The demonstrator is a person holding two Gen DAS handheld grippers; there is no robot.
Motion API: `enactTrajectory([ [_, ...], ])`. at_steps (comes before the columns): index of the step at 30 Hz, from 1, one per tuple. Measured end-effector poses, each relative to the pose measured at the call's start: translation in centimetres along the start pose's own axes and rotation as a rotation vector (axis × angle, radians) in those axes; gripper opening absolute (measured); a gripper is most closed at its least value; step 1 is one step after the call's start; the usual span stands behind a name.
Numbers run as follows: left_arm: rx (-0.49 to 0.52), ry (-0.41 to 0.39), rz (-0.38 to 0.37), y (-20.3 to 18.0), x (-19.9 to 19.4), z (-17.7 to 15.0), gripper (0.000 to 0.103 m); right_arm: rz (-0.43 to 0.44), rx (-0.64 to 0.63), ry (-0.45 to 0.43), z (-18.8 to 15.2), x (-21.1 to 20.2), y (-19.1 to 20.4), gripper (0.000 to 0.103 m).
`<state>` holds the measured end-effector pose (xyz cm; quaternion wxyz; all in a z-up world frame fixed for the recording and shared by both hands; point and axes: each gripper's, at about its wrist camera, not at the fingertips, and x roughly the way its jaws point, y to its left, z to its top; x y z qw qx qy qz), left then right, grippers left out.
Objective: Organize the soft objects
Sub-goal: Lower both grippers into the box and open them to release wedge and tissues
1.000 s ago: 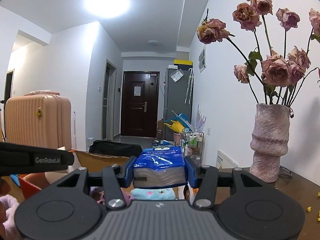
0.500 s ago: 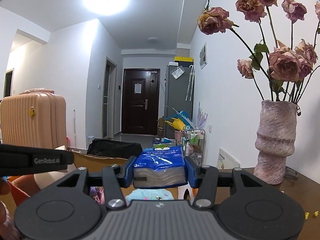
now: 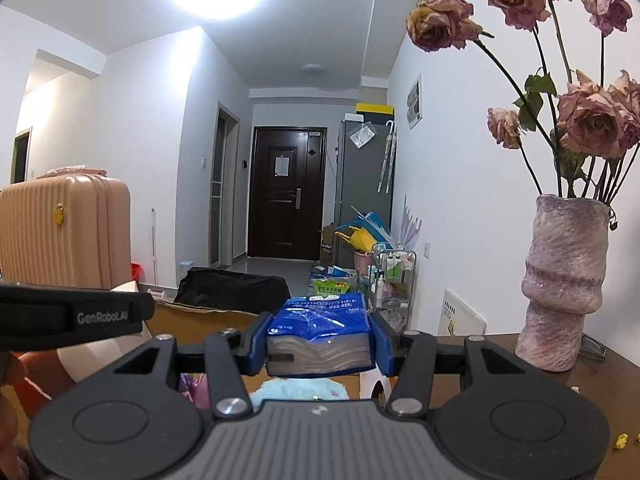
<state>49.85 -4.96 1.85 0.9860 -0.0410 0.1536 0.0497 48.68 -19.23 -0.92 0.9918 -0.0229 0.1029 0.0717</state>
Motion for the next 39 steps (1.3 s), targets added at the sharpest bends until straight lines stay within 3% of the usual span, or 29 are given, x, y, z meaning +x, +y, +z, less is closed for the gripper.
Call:
enactTrajectory([
  [15, 0.045, 0.117, 0.021, -0.4, 3.2, -0.8, 0.034, 0.020, -0.060, 0.159, -1.0, 3.2, 0.9, 0.050],
  [21, 0.056, 0.143, 0.023, -0.3, 3.7, -1.4, 0.035, 0.029, -0.072, 0.180, -1.3, 3.4, 1.0, 0.051],
  [26, 0.044, 0.133, 0.019, -0.1, 3.5, -1.2, 0.044, 0.037, -0.076, 0.198, -1.4, 3.5, 1.0, 0.052],
  [27, 0.040, 0.133, 0.019, 0.0, 3.4, -1.2, 0.045, 0.036, -0.077, 0.200, -1.4, 3.5, 1.0, 0.054],
  [33, 0.039, 0.116, 0.011, -0.1, 3.1, -1.2, 0.062, 0.022, -0.067, 0.184, -1.3, 3.3, 0.7, 0.087],
  [35, 0.049, 0.102, 0.011, -0.3, 2.8, -1.2, 0.072, 0.014, -0.060, 0.178, -1.3, 3.2, 0.6, 0.098],
  [39, 0.070, 0.062, 0.003, -0.8, 1.9, -1.2, 0.089, 0.005, -0.046, 0.177, -1.4, 3.2, 0.3, 0.103],
])
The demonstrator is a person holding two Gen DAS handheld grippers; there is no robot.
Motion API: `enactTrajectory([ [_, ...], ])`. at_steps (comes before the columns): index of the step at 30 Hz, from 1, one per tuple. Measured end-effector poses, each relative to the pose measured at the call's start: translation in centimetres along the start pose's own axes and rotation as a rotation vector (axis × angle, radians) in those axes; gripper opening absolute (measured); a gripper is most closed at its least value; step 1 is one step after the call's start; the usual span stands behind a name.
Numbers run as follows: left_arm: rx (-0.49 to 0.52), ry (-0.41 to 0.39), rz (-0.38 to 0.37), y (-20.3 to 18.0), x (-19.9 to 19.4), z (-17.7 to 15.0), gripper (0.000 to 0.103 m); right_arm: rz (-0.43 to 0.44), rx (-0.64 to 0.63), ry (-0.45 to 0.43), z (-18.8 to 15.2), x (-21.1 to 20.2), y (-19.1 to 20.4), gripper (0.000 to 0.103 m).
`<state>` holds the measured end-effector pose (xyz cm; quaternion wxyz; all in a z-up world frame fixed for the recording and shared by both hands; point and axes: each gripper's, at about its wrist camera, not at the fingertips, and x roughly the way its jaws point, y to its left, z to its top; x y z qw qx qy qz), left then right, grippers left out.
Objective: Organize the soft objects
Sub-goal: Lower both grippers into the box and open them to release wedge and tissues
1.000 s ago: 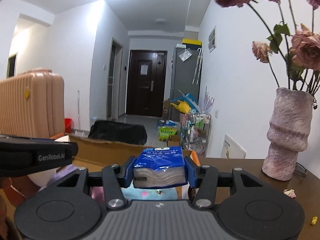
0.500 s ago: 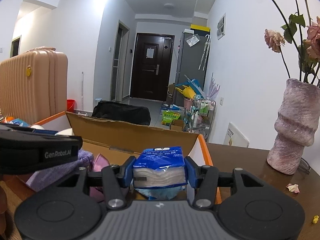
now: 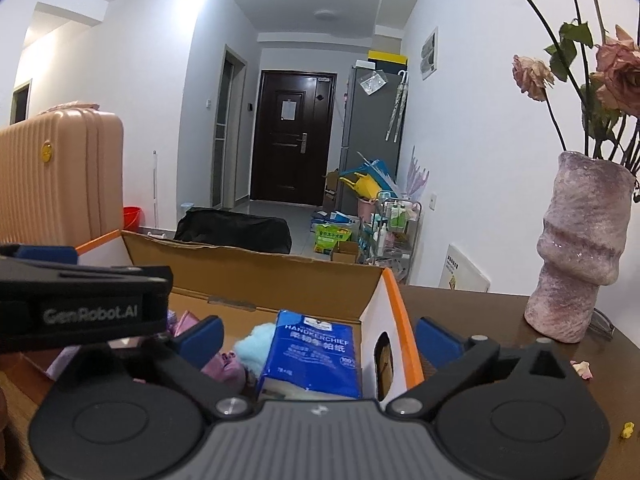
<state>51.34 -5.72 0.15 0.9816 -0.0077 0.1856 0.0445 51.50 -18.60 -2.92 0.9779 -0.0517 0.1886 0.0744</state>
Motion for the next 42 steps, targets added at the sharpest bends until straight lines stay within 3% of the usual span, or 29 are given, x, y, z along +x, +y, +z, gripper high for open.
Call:
enactTrajectory([
  [2, 0.017, -0.029, 0.007, -0.3, -0.5, -0.1, 0.100, 0.000, 0.004, 0.000, 0.0, -0.1, -0.1, 0.103],
  [5, 0.039, -0.062, 0.024, -0.8, -1.1, -0.1, 0.102, 0.002, 0.007, -0.004, 0.0, -0.2, -0.1, 0.103],
  [19, 0.005, -0.081, -0.019, -0.4, -2.3, 0.0, 0.103, -0.009, 0.004, -0.041, -0.2, -2.0, -0.4, 0.103],
  [29, -0.007, -0.099, -0.064, -0.3, -4.9, 0.0, 0.103, -0.019, 0.018, -0.066, -0.9, -5.1, -1.3, 0.103],
  [42, -0.020, -0.088, -0.069, 1.5, -8.6, -1.3, 0.103, -0.012, 0.022, -0.067, -2.6, -9.1, -1.0, 0.103],
])
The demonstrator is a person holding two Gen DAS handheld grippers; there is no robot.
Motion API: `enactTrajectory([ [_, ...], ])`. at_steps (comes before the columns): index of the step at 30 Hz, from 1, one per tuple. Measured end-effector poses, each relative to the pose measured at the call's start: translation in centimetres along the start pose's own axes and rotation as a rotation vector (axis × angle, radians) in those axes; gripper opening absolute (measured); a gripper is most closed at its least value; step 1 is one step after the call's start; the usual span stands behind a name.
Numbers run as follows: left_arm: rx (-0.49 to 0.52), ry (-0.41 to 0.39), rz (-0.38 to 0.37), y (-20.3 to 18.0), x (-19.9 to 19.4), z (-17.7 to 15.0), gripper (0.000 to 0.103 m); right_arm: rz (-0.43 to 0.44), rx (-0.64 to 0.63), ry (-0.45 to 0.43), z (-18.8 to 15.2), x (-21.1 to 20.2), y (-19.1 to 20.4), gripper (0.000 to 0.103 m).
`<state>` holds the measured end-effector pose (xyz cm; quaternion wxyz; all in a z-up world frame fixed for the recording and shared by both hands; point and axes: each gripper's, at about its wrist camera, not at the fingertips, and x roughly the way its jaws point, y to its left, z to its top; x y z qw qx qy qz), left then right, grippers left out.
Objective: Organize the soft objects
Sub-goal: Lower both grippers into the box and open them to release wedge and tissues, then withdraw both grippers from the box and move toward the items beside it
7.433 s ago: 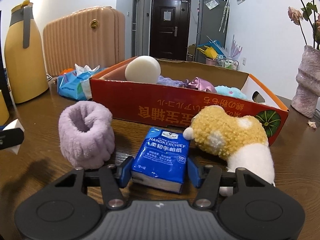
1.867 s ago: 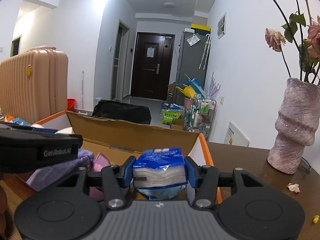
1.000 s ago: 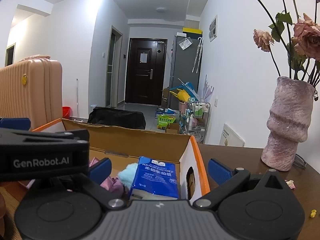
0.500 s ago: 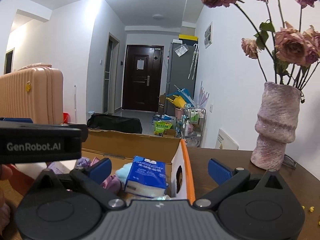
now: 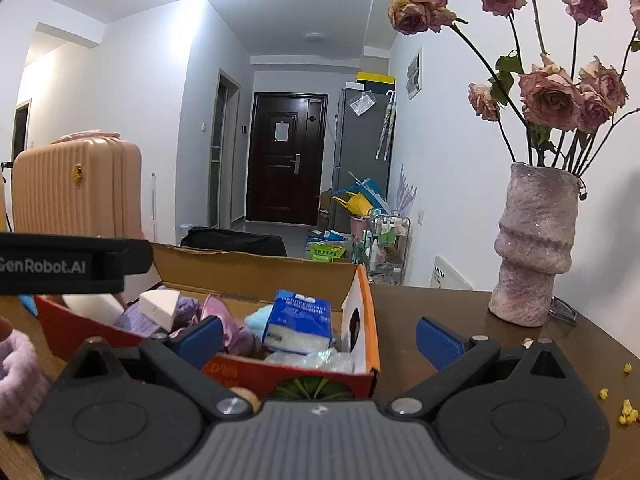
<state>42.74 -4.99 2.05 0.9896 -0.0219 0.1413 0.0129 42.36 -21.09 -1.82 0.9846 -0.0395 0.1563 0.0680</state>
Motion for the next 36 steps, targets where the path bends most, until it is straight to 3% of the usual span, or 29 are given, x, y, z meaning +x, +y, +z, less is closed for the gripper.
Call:
enactTrajectory([
  [25, 0.012, 0.044, 0.068, 4.9, -6.6, -3.0, 0.103, 0.009, -0.005, 0.052, -2.7, -6.1, 1.4, 0.103],
  [36, -0.010, 0.070, 0.101, 8.2, -8.8, -4.0, 0.103, 0.021, -0.034, 0.127, -3.8, -6.0, 3.4, 0.103],
])
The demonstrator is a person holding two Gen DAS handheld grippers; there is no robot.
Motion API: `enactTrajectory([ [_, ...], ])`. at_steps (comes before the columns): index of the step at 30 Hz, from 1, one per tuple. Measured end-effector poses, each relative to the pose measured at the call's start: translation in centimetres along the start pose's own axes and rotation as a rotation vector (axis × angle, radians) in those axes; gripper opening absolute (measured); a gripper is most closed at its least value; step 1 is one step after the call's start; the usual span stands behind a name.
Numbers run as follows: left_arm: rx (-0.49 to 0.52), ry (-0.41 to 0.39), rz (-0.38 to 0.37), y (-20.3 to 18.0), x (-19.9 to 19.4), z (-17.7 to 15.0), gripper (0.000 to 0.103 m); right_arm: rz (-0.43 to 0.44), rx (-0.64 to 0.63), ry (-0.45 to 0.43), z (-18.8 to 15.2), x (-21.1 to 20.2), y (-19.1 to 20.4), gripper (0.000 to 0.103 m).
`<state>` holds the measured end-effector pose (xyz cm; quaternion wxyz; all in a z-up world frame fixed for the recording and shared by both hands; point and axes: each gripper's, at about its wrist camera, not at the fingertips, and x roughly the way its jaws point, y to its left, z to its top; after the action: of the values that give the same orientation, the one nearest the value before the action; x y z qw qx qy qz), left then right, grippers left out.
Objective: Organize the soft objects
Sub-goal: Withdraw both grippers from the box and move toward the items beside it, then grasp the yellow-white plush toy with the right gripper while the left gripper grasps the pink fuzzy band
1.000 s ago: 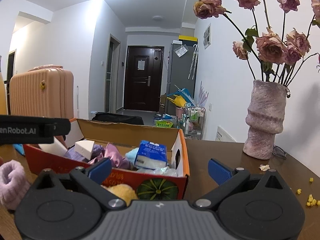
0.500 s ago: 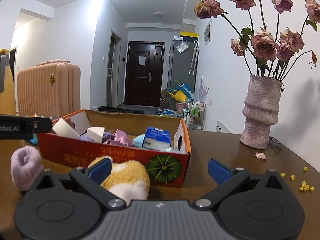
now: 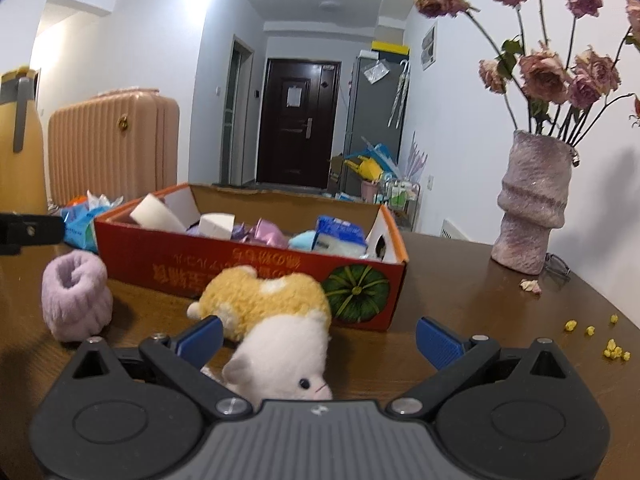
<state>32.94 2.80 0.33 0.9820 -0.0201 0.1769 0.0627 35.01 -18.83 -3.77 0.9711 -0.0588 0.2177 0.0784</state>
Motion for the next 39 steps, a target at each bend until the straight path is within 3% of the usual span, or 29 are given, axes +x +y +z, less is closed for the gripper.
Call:
enactTrajectory([
  [12, -0.022, 0.030, 0.008, 1.4, 0.3, -0.6, 0.103, 0.003, 0.052, 0.129, 0.1, 3.4, 0.7, 0.102],
  [21, -0.016, 0.048, 0.009, 1.1, 0.9, -1.1, 0.103, 0.035, 0.038, 0.192, 0.3, 5.5, 1.4, 0.073],
  [25, -0.010, 0.057, 0.010, 1.0, 1.1, -1.3, 0.103, 0.058, 0.041, 0.221, 0.2, 6.0, 1.4, 0.053],
  [39, 0.007, 0.083, -0.024, 0.0, 1.5, -1.9, 0.103, 0.014, 0.105, 0.086, 0.7, 3.6, 0.1, 0.050],
])
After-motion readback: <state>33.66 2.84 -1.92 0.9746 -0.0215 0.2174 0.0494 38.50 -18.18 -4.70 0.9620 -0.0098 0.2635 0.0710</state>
